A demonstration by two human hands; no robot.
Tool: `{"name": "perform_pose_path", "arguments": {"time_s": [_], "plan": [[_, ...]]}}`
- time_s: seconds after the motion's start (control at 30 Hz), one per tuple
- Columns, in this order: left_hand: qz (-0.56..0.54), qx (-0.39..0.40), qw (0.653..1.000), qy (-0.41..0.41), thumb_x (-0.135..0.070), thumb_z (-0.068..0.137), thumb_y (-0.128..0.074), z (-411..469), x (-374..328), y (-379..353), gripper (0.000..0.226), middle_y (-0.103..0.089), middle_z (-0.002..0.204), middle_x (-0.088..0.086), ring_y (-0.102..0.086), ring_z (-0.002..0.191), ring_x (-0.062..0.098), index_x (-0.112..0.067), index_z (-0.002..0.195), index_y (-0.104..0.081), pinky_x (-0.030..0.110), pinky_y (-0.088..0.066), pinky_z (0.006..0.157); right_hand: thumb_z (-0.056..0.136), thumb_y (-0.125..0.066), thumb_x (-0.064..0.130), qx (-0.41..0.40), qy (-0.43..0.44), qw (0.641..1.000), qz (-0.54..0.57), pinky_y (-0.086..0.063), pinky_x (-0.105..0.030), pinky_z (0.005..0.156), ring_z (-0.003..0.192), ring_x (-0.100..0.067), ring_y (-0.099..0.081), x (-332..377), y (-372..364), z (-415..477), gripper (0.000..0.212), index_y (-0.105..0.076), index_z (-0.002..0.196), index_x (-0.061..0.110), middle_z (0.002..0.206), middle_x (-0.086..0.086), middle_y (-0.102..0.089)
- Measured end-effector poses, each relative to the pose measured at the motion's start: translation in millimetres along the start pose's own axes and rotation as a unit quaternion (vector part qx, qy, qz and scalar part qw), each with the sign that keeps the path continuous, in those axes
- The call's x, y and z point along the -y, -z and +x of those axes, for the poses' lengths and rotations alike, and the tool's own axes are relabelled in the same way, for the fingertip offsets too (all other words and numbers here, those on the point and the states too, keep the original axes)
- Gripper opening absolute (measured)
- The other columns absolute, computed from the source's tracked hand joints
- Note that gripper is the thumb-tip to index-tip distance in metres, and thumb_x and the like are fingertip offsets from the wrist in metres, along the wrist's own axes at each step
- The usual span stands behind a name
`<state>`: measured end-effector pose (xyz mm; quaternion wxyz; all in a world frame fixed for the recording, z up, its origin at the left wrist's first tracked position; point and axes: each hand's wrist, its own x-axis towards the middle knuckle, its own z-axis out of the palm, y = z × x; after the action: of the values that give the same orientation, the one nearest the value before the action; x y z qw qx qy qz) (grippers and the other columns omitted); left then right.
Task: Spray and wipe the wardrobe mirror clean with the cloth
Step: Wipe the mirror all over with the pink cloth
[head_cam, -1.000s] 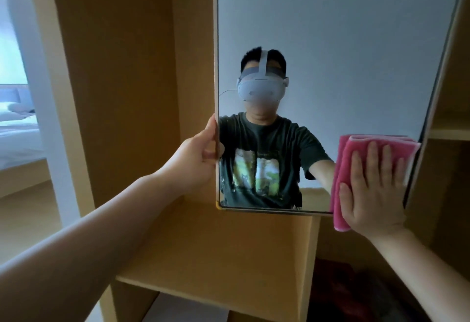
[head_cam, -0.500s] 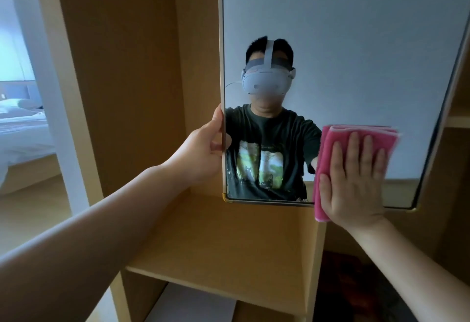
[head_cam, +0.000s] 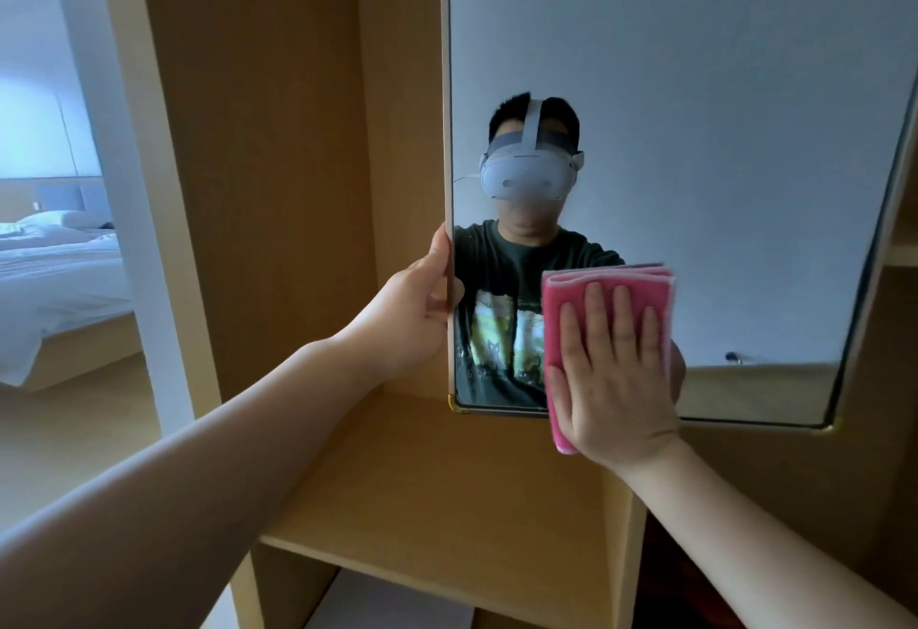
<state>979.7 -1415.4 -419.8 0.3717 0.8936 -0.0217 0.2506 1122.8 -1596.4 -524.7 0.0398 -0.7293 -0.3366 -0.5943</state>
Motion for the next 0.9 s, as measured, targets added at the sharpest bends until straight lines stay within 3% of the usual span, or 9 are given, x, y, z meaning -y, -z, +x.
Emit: {"name": "perform_pose_path", "arguments": {"time_s": [0.2, 0.47, 0.57, 0.73, 0.9], "plan": [[0.010, 0.003, 1.000, -0.008, 0.013, 0.088, -0.048, -1, -1, 1, 0.091, -0.049, 0.124, -0.007, -0.059, 0.083, -0.012, -0.027, 0.151, 0.004, 0.004, -0.046, 0.066, 0.098, -0.036, 0.042, 0.001, 0.037, 0.999, 0.017, -0.011, -0.058, 0.118, 0.145, -0.045, -0.010, 36, -6, 11, 0.071, -0.012, 0.153, 0.005, 0.158, -0.022, -0.010], [0.000, 0.016, 1.000, -0.005, 0.008, 0.089, -0.052, -1, -2, 3, 0.092, -0.047, 0.136, -0.001, -0.062, 0.091, -0.003, -0.026, 0.152, 0.006, 0.007, -0.049, 0.075, 0.099, -0.034, 0.041, 0.014, 0.074, 0.997, 0.021, -0.005, -0.054, 0.120, 0.147, -0.040, -0.008, 57, -9, 15, 0.065, -0.019, 0.153, 0.009, 0.160, -0.018, -0.013], [-0.006, 0.012, 1.000, 0.002, -0.001, 0.091, -0.057, -3, -3, 3, 0.092, -0.049, 0.136, -0.004, -0.064, 0.087, -0.005, -0.027, 0.152, 0.006, 0.009, -0.051, 0.075, 0.099, -0.034, 0.042, 0.030, 0.093, 0.995, 0.029, -0.005, -0.053, 0.120, 0.148, -0.039, -0.006, 66, -10, 12, 0.066, -0.017, 0.153, 0.009, 0.160, -0.017, -0.011], [-0.008, 0.014, 1.000, 0.010, 0.001, 0.090, -0.057, -3, -4, 5, 0.093, -0.048, 0.141, -0.001, -0.064, 0.092, 0.000, -0.028, 0.152, 0.007, 0.016, -0.055, 0.076, 0.100, -0.033, 0.045, 0.056, 0.122, 0.991, 0.022, -0.008, -0.051, 0.120, 0.148, -0.036, -0.009, 72, -12, 6, 0.067, -0.016, 0.154, 0.008, 0.160, -0.016, -0.011], [0.011, 0.009, 1.000, 0.004, 0.008, 0.089, -0.051, -3, -1, 4, 0.091, -0.052, 0.112, -0.023, -0.060, 0.086, -0.007, -0.029, 0.152, 0.005, 0.011, -0.053, 0.070, 0.102, -0.031, 0.045, 0.065, 0.175, 0.982, 0.021, -0.007, -0.047, 0.121, 0.148, -0.033, -0.009, 66, -13, -3, 0.063, -0.019, 0.153, 0.010, 0.160, -0.013, -0.013]]}}
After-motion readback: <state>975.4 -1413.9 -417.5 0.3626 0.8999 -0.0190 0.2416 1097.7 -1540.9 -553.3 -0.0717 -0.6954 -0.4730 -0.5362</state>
